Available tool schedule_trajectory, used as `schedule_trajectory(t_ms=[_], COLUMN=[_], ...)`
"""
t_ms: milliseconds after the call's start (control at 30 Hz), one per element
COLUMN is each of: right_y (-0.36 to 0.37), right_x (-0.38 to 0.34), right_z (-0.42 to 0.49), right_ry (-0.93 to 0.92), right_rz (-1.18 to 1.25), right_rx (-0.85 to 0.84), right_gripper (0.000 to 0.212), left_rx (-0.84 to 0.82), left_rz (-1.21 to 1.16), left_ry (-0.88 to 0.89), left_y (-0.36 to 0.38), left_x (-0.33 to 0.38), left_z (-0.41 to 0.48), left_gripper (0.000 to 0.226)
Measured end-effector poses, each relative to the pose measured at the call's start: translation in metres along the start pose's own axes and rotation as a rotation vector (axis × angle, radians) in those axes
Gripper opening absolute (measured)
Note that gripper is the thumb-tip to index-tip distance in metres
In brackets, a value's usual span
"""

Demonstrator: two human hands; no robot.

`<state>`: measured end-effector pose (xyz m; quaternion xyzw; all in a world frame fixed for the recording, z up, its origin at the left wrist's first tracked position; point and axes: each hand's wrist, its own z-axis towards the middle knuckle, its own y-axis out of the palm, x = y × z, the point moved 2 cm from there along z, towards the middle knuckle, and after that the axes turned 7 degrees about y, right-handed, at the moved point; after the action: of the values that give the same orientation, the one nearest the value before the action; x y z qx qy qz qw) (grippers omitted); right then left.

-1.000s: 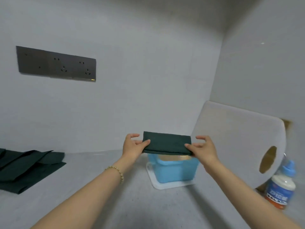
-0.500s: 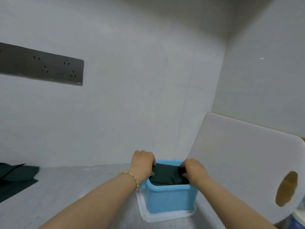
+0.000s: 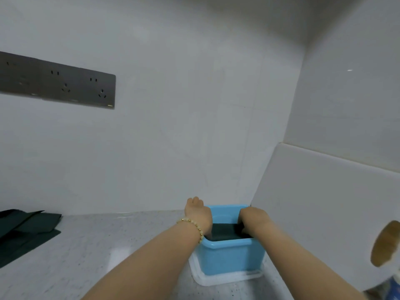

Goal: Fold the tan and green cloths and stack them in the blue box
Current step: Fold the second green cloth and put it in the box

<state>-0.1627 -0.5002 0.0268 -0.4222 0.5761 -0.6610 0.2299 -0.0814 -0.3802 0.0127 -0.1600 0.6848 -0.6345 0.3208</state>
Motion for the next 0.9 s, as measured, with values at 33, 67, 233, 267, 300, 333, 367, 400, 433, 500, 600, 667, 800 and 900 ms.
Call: schedule_trajectory(t_ms=[33,67,233,267,300,333,367,400,433,500,600,667,800,900], right_y=[-0.004,-0.009,-0.02,-0.018,-0.017,-0.012,-0.012,-0.013,-0.013,-0.005,-0.005,-0.006,-0.008,-0.009], right_x=[0.003,0.005,-0.006,-0.014,-0.026,-0.033,-0.031,-0.084,-0.095,-0.122,-0.194,-0.242,-0.324,-0.377], right_z=[-0.002,-0.007,-0.051,-0.06,-0.068,-0.075,-0.077,-0.103,-0.11,-0.121,-0.139,-0.155,-0.186,-0.21], right_ry=[-0.004,-0.003,-0.062,-0.087,-0.112,-0.126,-0.159,-0.245,-0.271,-0.328,-0.443,-0.522,-0.63,-0.705], right_rz=[0.051,0.112,0.461,0.571,0.672,0.75,0.764,0.802,0.822,0.897,0.93,0.899,0.931,0.881], right_rx=[0.044,0.107,0.465,0.502,0.517,0.539,0.541,0.499,0.487,0.433,0.346,0.281,0.161,0.072], right_gripper=[0.021,0.03,0.027,0.025,0.023,0.022,0.023,0.023,0.024,0.024,0.024,0.025,0.03,0.035], left_rx=[0.084,0.202,0.594,0.573,0.533,0.481,0.481,0.38,0.384,0.358,0.292,0.237,0.039,-0.065], left_rz=[-0.088,-0.199,-0.477,-0.462,-0.443,-0.399,-0.387,-0.372,-0.395,-0.359,-0.334,-0.363,-0.359,-0.364], left_ry=[0.02,0.036,0.051,0.058,0.029,-0.01,-0.006,-0.095,-0.127,-0.197,-0.329,-0.412,-0.553,-0.659], left_y=[-0.002,-0.004,0.017,0.027,0.04,0.052,0.059,0.081,0.088,0.113,0.134,0.152,0.173,0.189], left_x=[-0.002,-0.007,-0.046,-0.058,-0.072,-0.079,-0.084,-0.12,-0.131,-0.154,-0.207,-0.243,-0.295,-0.31], left_z=[-0.005,-0.012,-0.069,-0.081,-0.099,-0.109,-0.108,-0.174,-0.189,-0.218,-0.288,-0.332,-0.394,-0.427], left_gripper=[0.054,0.051,0.049,0.05,0.052,0.053,0.053,0.054,0.055,0.056,0.059,0.063,0.065,0.067])
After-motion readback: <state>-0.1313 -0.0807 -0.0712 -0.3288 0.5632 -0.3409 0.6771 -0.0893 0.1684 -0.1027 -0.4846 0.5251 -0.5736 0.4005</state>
